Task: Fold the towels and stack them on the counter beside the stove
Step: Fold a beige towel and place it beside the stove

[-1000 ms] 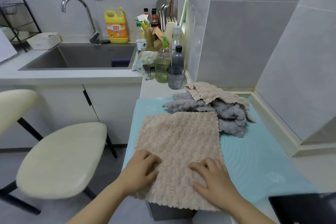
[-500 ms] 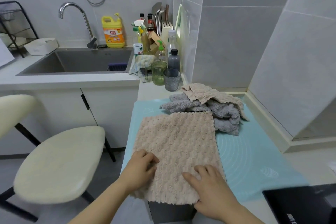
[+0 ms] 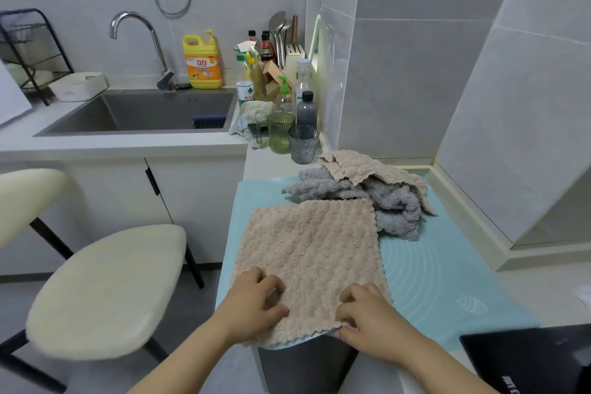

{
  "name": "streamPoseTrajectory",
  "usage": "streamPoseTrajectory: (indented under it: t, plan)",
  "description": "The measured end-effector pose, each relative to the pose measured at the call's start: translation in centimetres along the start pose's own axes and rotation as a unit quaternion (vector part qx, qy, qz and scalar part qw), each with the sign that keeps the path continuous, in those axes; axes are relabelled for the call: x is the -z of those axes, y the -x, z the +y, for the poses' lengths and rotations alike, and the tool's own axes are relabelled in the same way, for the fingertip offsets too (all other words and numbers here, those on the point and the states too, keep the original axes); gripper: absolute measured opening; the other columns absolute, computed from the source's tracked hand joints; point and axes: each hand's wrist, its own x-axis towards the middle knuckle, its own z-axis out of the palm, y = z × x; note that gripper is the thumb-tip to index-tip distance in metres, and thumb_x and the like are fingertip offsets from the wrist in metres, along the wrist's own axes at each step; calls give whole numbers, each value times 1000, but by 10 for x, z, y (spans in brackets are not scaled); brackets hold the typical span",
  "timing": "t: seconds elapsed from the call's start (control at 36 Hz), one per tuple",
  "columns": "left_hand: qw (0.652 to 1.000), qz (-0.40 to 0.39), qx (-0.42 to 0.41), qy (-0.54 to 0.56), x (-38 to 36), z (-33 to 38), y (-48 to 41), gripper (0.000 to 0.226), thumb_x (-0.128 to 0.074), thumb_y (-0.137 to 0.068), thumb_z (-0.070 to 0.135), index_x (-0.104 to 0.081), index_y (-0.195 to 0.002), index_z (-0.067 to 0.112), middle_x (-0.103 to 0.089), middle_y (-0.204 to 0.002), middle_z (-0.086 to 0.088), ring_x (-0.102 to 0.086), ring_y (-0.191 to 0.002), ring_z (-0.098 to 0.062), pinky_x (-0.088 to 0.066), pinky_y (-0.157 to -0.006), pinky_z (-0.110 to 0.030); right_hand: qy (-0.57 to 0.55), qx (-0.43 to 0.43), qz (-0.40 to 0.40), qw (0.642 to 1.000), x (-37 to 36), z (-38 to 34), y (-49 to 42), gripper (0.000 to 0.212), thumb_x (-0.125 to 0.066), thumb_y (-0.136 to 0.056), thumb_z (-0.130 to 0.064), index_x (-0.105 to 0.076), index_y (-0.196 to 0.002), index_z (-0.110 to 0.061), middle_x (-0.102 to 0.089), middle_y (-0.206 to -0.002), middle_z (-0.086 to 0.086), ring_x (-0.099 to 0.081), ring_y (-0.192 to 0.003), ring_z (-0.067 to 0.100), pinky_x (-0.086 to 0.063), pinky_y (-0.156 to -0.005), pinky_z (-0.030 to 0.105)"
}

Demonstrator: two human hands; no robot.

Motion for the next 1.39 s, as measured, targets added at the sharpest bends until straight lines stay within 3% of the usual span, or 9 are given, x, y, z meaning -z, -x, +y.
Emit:
streamPoseTrajectory:
  t: [0.14, 0.44, 0.56, 0.69, 0.83, 0.92, 1.11, 1.22, 1.39]
  plan:
    - [1000, -11, 5, 5, 1, 0, 0, 37, -54, -85, 50, -49, -118, 34, -38, -111, 7, -38, -107, -10, -35, -98, -22, -33, -10, -19, 999, 1, 0, -3, 32, -64, -78, -33, -36, -62, -32, -38, -104, -9, -31, -109, 15, -33, -90, 24]
    - [1000, -16, 15, 10, 1, 0, 2, 38, -55, -86, 46, -49, -121, 33, -37, -109, 6, -38, -106, -10, -35, -94, -19, -94, 3, -54, 994, 15, 3, -1, 15, -59, -85, -35, -51, -73, -39, -42, -110, -11, -30, -112, 10, -27, -92, 22]
    - [999, -4, 28, 25, 1, 3, 2, 38, -50, -86, 57, -53, -113, 31, -41, -105, 6, -41, -102, -10, -39, -94, -23, -87, 3, -15, 996, 14, 4, -5, 24, -48, -92, -25, -44, -69, -31, -44, -75, -15, -41, -84, 8, -33, -81, 18]
    - [999, -44, 12, -21, 4, 21, 4, 98, -24, -42, 98, -51, -113, 37, -40, -105, 9, -36, -109, -12, -33, -97, -27, -115, -25, 70, 990, 4, 6, -12, 30, -40, -97, -26, -34, -68, -33, -44, -66, -9, -39, -60, 4, -30, -55, 19]
    - [993, -36, 17, -108, 0, 27, 1, 43, -49, -82, 42, -47, -123, 30, -42, -124, 1, -36, -121, -20, -35, -100, -32, -128, -18, 120, 984, 1, 3, -13, 17, -36, -99, -28, -41, -84, -23, -44, -66, -6, -39, -59, 9, -29, -53, 21]
    - [995, -10, 27, -98, 4, 26, -3, 28, -43, -88, 21, -50, -115, 21, -50, -114, 0, -46, -105, -19, -40, -84, -28, -122, -7, 129, 984, 0, 4, -10, 15, -38, -98, -30, -41, -85, -23, -43, -66, -8, -38, -60, 8, -27, -52, 20]
    - [998, 8, 63, -7, 16, 5, -1, 23, -41, -84, 7, -39, -91, 29, -61, -110, 7, -53, -92, -16, -37, -64, -25, -43, 21, 61, 997, -5, 18, 7, 25, -54, -81, -28, -57, -106, -25, -50, -100, -18, -36, -100, 6, -36, -88, 20]
    - [993, 27, 97, 54, 30, 2, -2, 26, -44, -85, 11, -52, -100, 31, -63, -95, 2, -54, -83, -16, -41, -67, -28, -168, -27, 65, 983, 7, 23, 5, 13, -53, -81, -14, -57, -75, -25, -53, -76, -12, -47, -79, 7, -39, -72, 22]
    - [980, 35, 110, 163, 57, -3, -2, 15, -60, -76, 18, -59, -84, 30, -56, -74, 6, -52, -69, -9, -42, -60, -21, -338, -98, 115, 929, 24, 41, -1, 22, -62, -81, -6, -60, -67, -23, -56, -69, -7, -50, -63, 3, -38, -59, 16]
